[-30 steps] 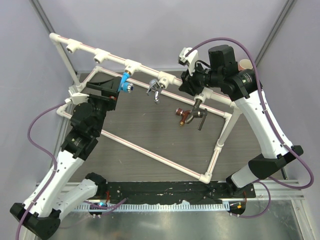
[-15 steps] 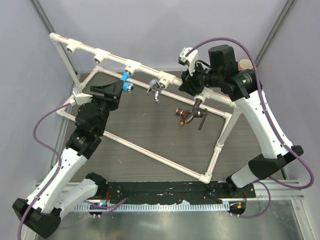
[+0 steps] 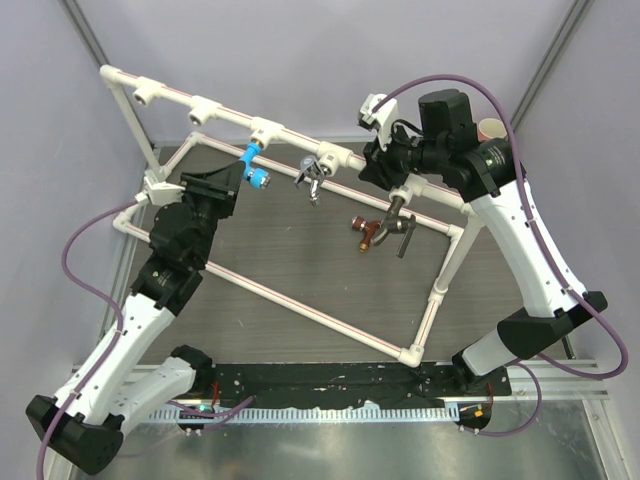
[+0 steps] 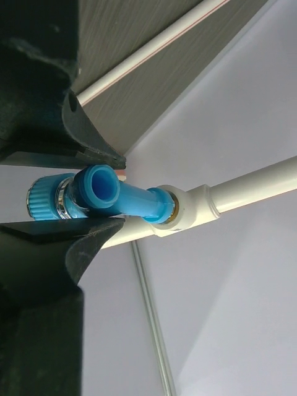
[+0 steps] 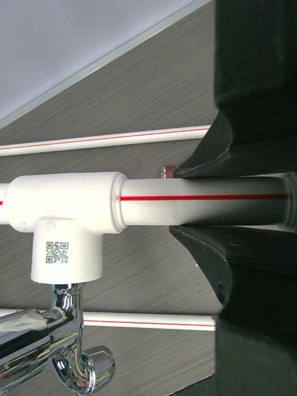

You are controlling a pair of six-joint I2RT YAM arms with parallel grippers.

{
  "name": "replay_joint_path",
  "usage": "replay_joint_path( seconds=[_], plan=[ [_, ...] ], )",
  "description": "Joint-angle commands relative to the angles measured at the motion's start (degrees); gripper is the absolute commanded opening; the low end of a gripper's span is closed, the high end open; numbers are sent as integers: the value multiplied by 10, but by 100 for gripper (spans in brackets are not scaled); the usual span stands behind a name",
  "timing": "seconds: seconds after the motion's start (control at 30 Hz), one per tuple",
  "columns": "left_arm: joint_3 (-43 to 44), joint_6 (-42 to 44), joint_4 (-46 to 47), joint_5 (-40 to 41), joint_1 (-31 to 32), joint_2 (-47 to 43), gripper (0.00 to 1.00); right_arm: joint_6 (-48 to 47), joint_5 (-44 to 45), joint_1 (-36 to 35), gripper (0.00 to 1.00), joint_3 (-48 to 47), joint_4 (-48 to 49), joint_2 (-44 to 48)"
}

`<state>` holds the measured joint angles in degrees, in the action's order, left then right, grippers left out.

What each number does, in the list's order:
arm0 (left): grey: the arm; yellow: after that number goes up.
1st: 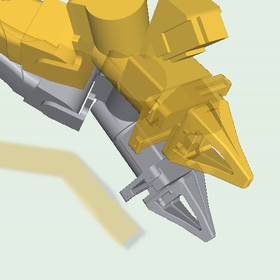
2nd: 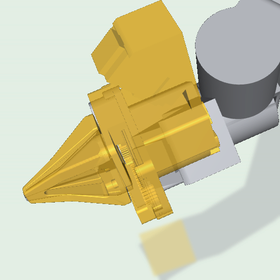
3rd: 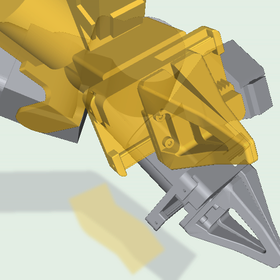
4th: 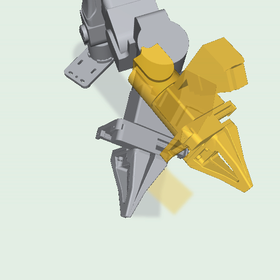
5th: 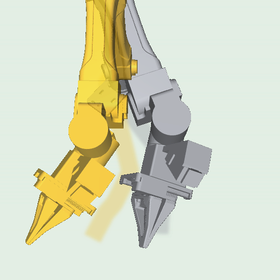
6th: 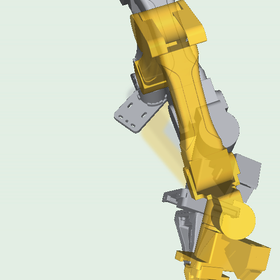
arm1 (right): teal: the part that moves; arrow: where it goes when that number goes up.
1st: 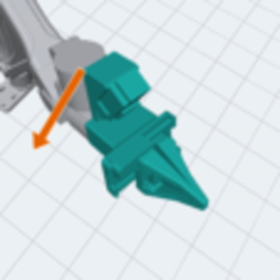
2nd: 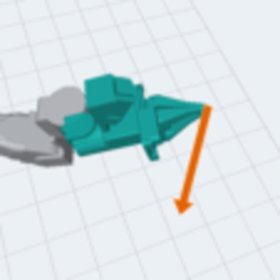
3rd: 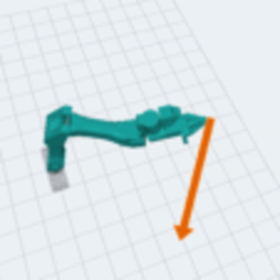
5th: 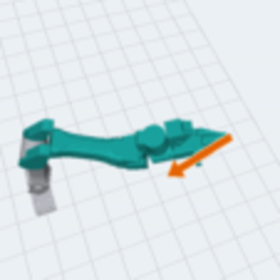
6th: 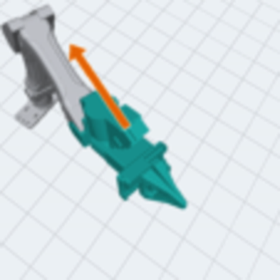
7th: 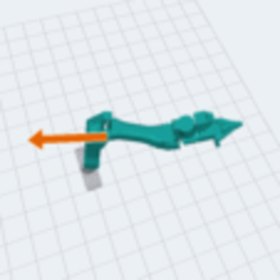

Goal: Install the water faucets

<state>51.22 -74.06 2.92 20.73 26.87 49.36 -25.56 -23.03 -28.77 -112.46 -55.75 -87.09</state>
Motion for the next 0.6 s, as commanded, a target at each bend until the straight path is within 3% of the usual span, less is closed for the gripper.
replay_joint_path(
  seconds=[0.0,0.4,0.57],
  plan=[
    [60,152,-7,-24,1,15,8,31,-5,-1,1,9,6,10],
    [139,551,-118,-133,5,65,0,33,-6,-1,1,9,7,12],
    [156,738,-168,-83,64,75,0,32,-7,-1,1,9,7,11]
  ],
)
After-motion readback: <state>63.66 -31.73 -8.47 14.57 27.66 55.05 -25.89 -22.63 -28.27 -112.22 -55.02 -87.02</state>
